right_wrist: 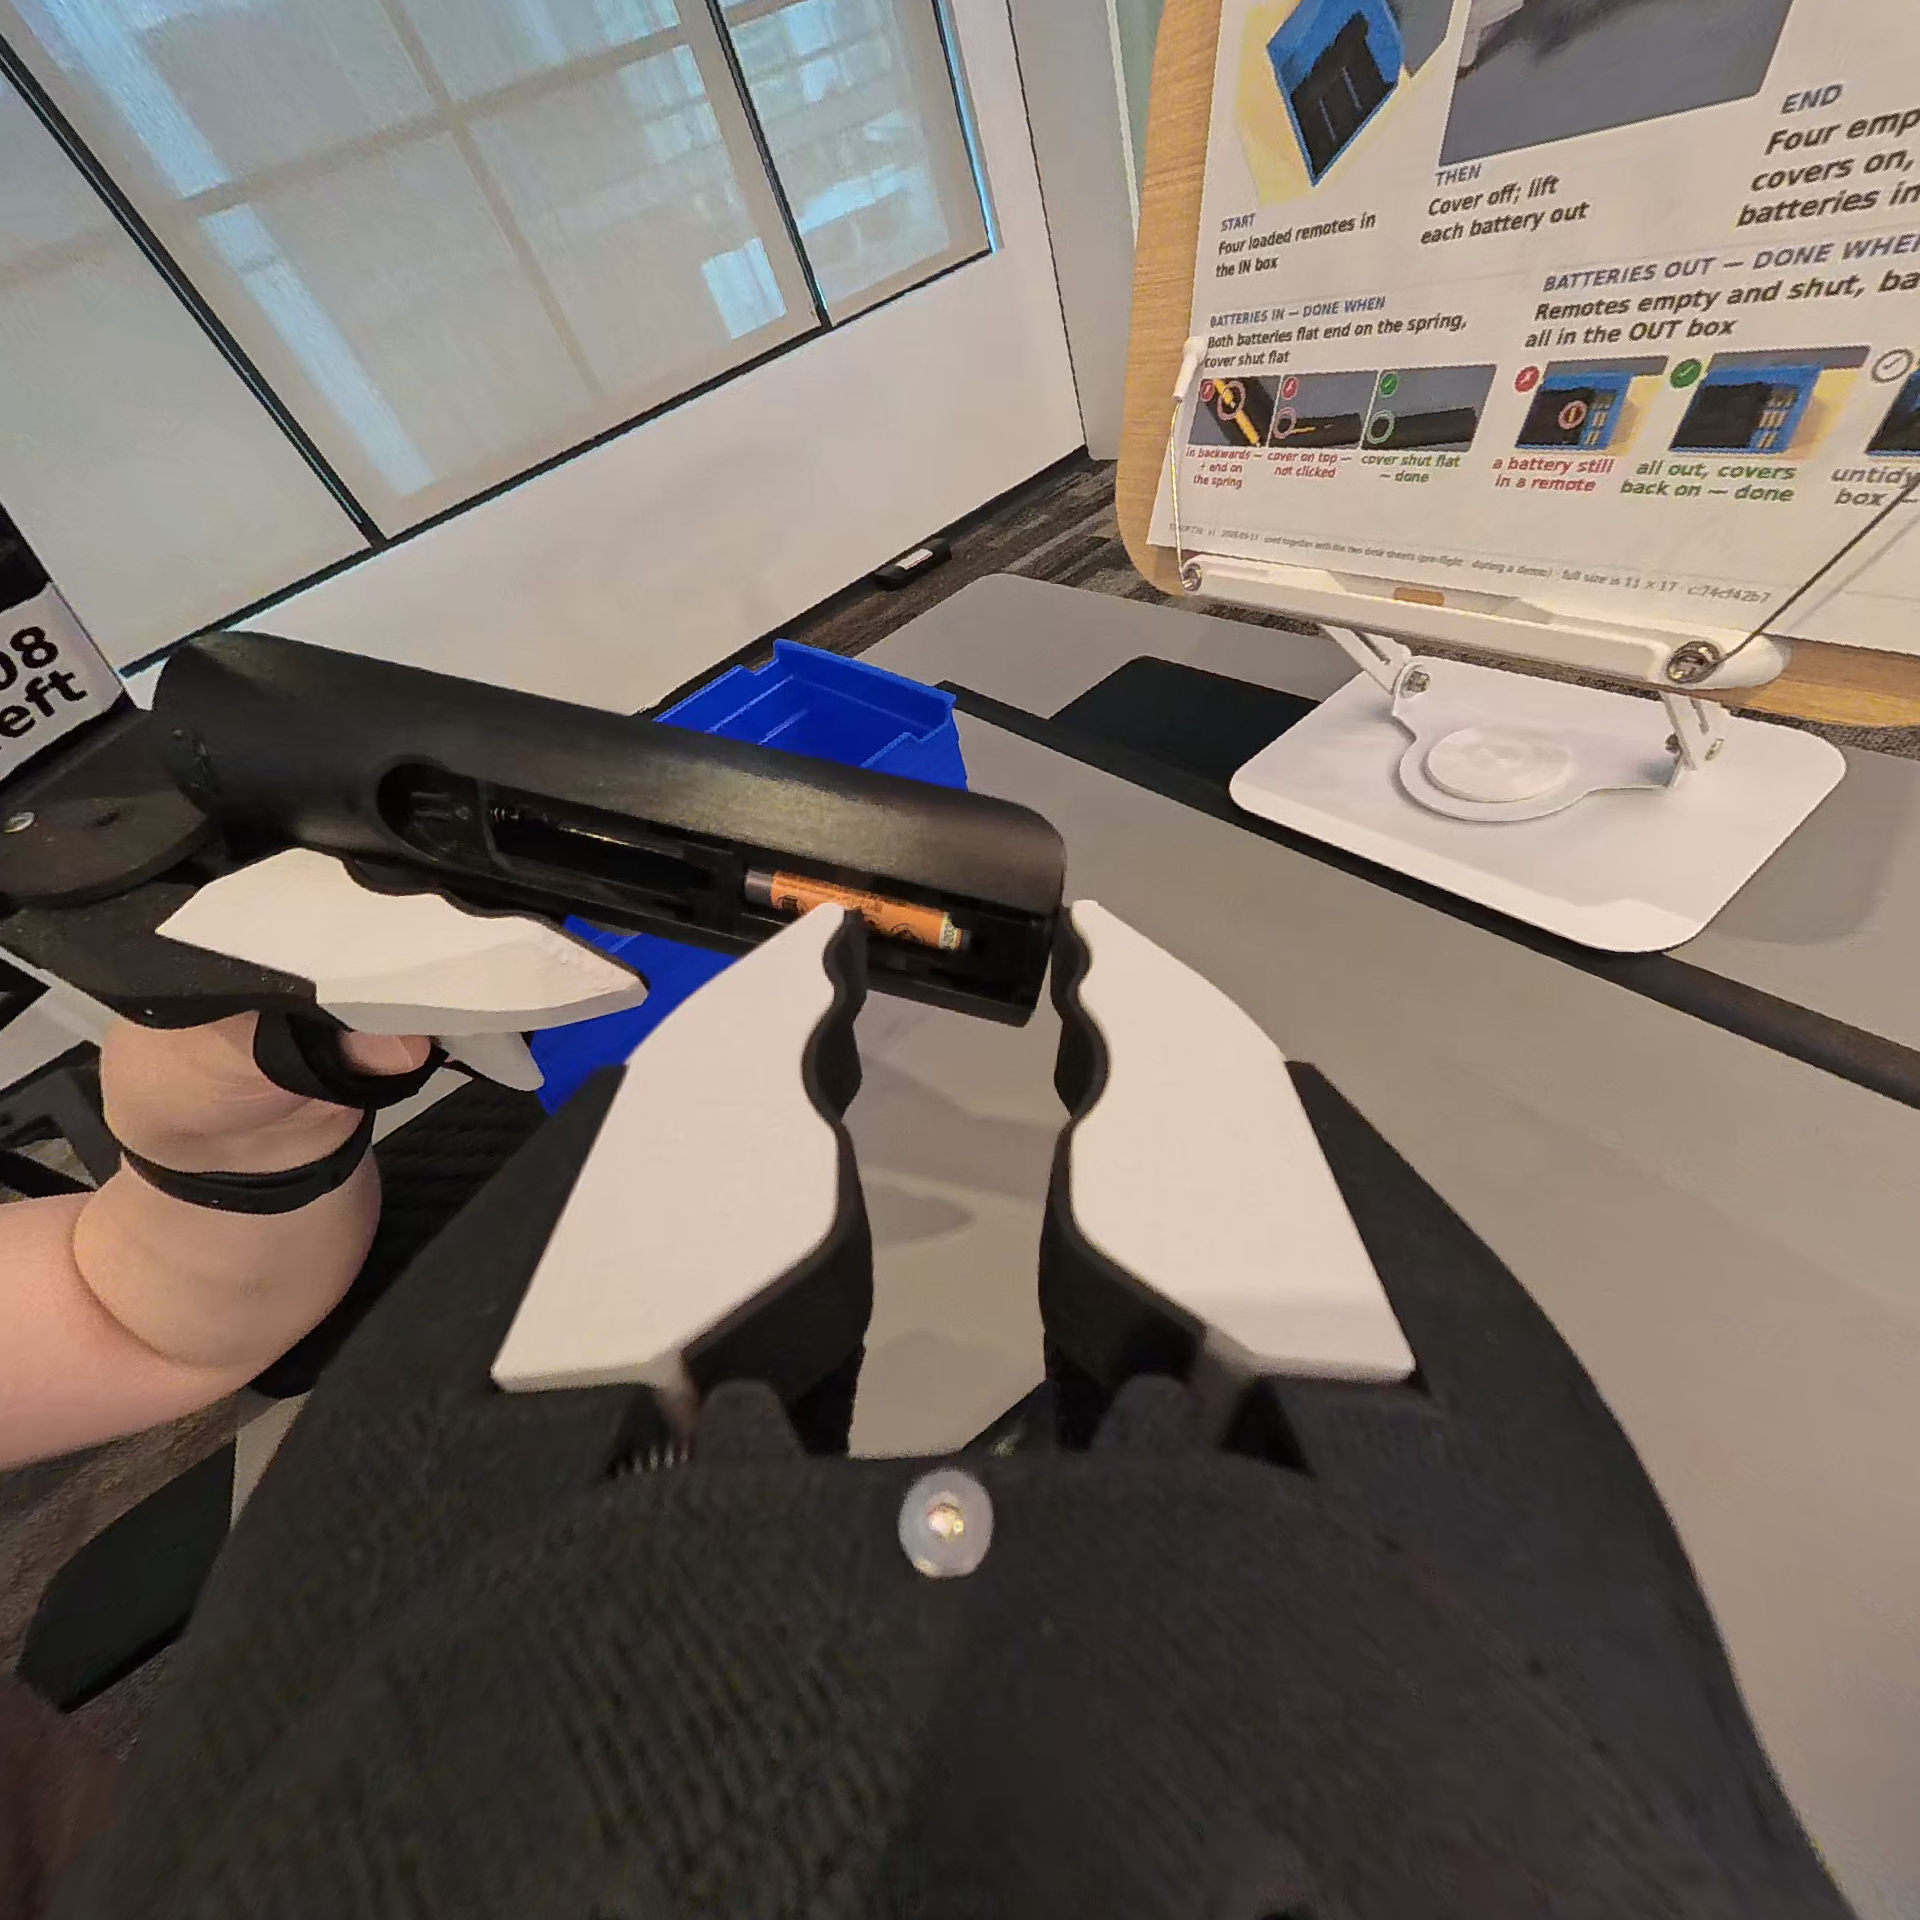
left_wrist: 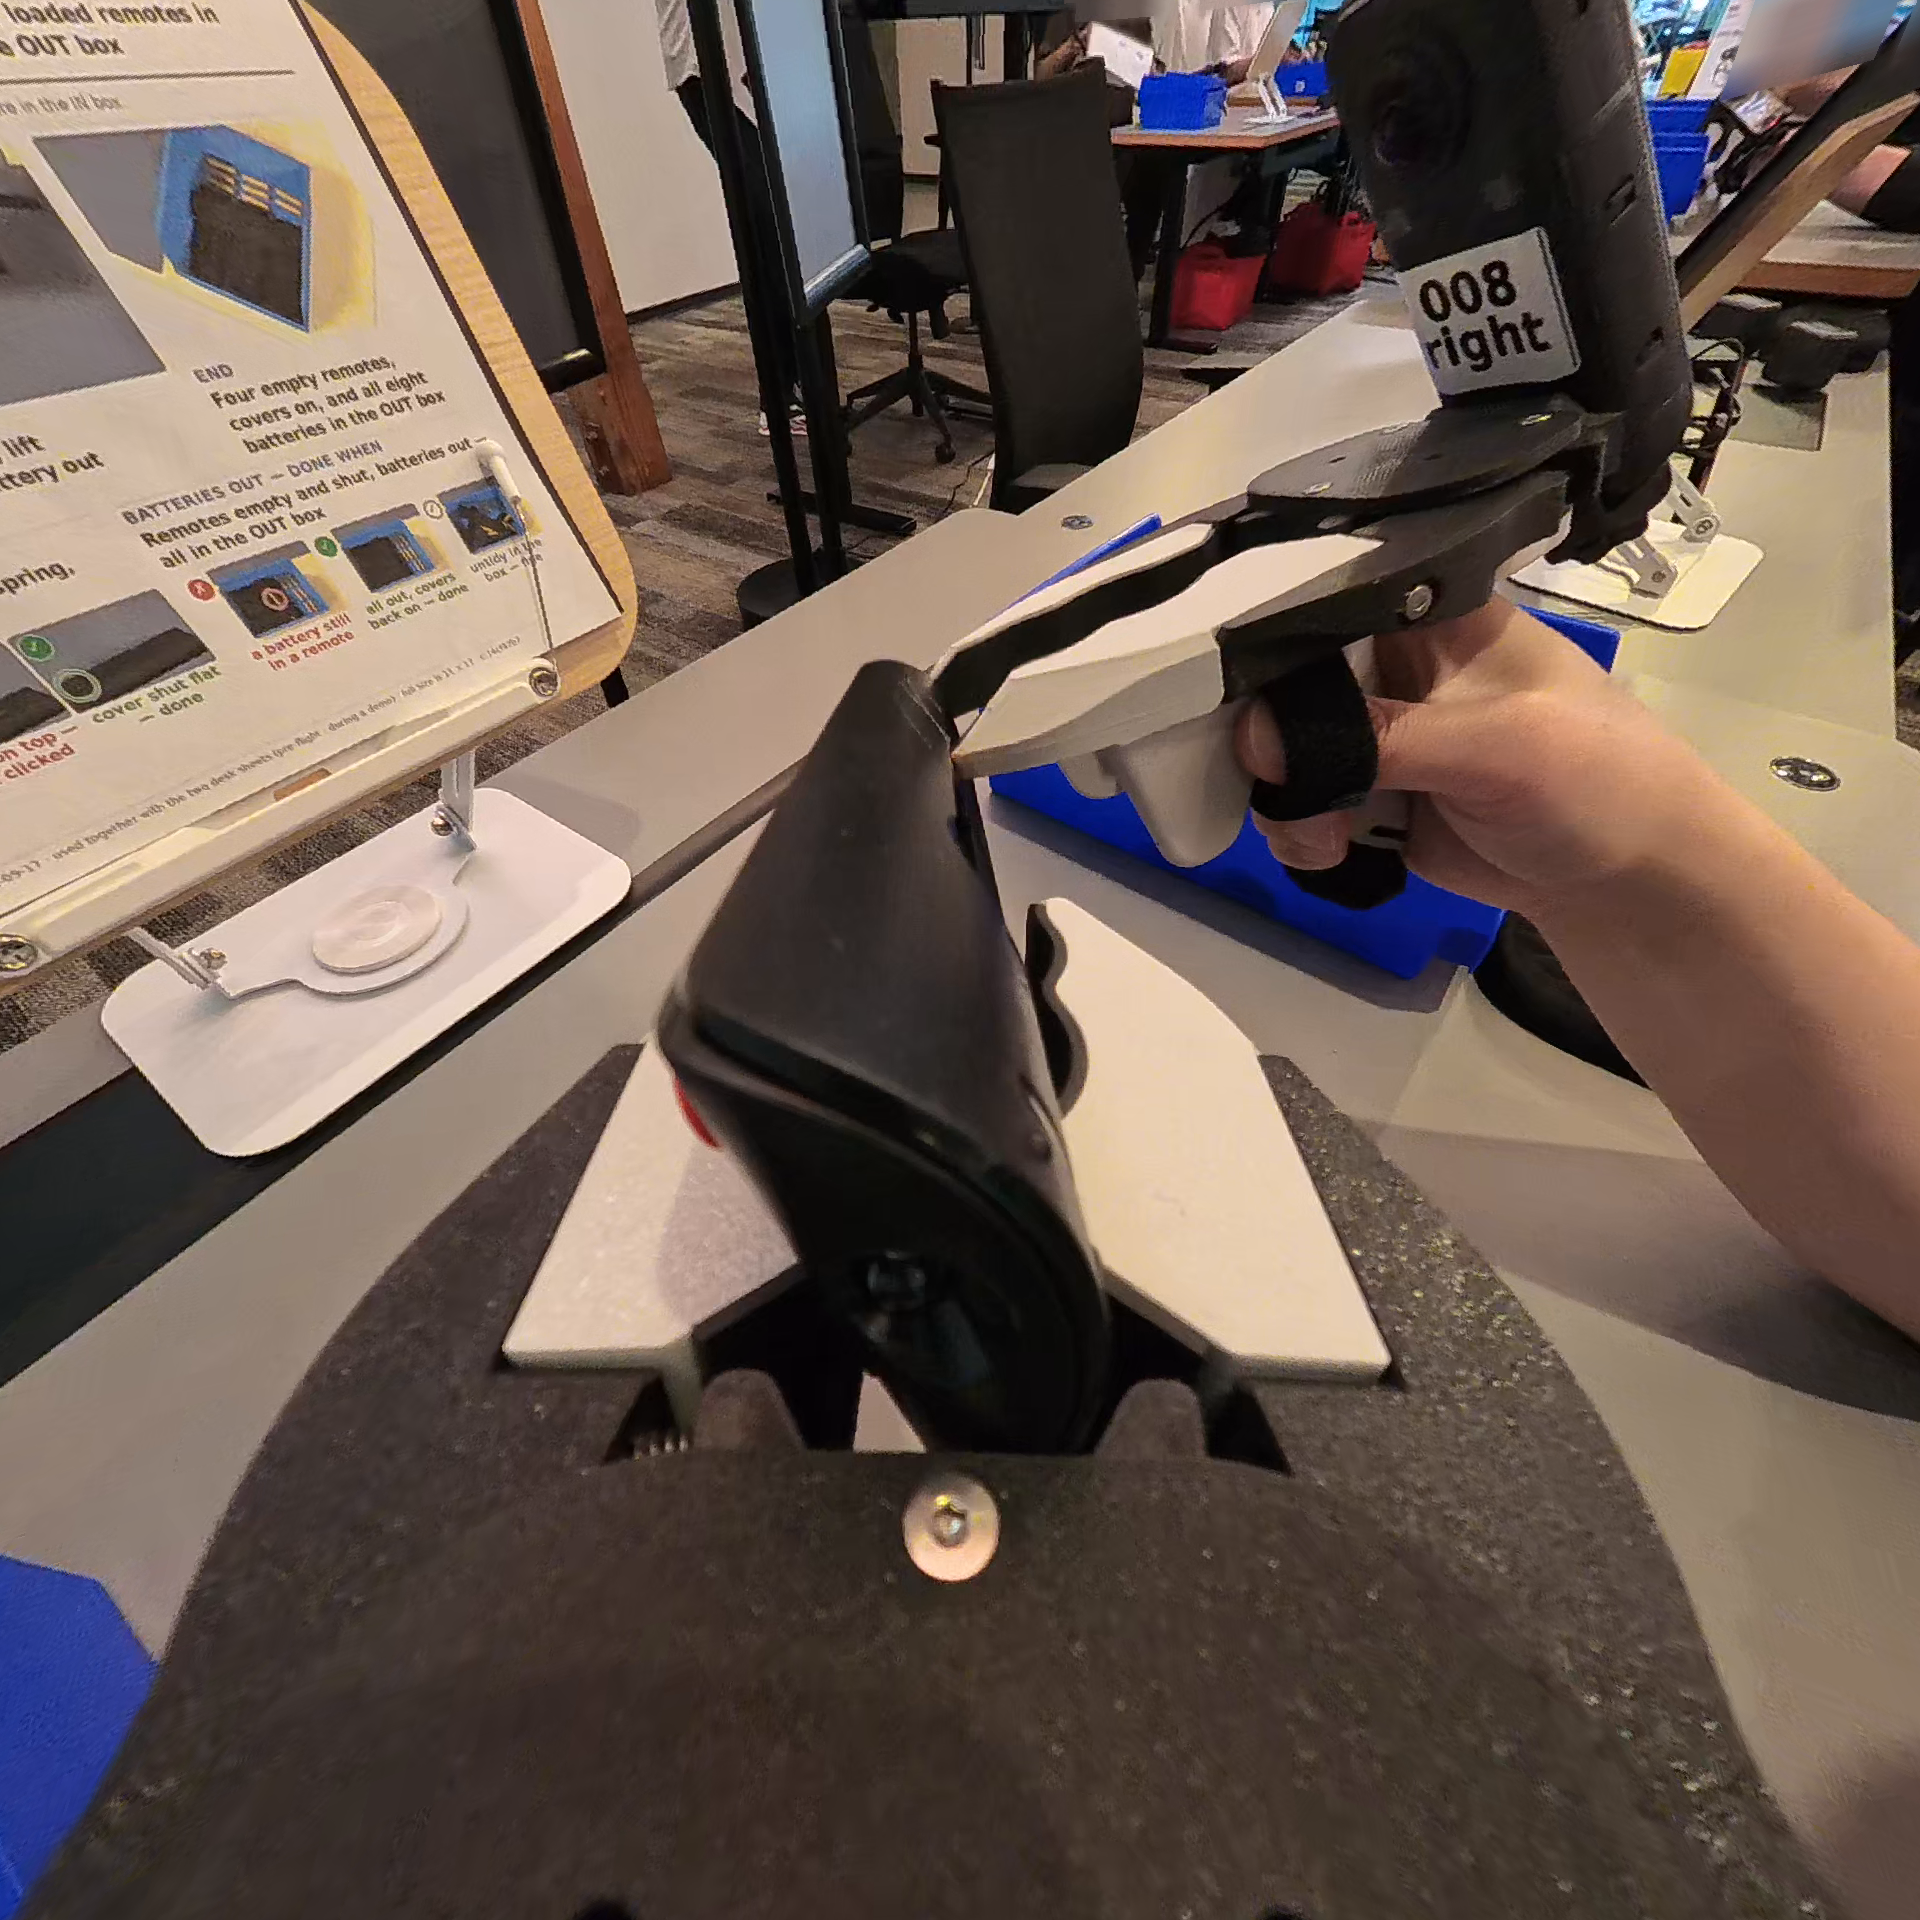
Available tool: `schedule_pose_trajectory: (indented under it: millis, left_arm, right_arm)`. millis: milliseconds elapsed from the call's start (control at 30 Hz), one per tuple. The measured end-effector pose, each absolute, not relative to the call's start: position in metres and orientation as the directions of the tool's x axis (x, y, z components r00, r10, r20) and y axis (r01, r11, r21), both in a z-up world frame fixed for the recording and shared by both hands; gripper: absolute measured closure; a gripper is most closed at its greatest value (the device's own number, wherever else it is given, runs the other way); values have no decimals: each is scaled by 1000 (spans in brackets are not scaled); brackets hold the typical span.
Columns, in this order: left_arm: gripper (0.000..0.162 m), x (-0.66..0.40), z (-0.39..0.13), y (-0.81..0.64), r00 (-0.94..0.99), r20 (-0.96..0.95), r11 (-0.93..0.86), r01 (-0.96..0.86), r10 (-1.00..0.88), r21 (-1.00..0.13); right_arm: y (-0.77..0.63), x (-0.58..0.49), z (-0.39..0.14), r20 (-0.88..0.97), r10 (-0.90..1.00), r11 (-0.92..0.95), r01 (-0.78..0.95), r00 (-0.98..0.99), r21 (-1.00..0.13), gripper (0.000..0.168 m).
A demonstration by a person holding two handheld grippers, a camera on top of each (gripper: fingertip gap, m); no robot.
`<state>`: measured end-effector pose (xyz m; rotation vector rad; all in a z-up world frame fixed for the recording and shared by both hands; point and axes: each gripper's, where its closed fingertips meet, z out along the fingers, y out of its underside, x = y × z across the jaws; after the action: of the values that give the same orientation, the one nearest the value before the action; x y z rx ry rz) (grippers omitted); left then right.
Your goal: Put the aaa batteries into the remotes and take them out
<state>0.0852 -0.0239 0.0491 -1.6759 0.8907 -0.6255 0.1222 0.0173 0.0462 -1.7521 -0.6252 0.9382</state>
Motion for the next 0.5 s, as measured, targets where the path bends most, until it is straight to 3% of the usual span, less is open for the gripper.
schedule_pose_trajectory:
  millis: [500]
  left_arm:
    - [135,86,51,-25,573,-47,-121,-252,-818,-960]
  right_arm:
    - [16,124,48,-315,775,-365,-19,548,-931,135]
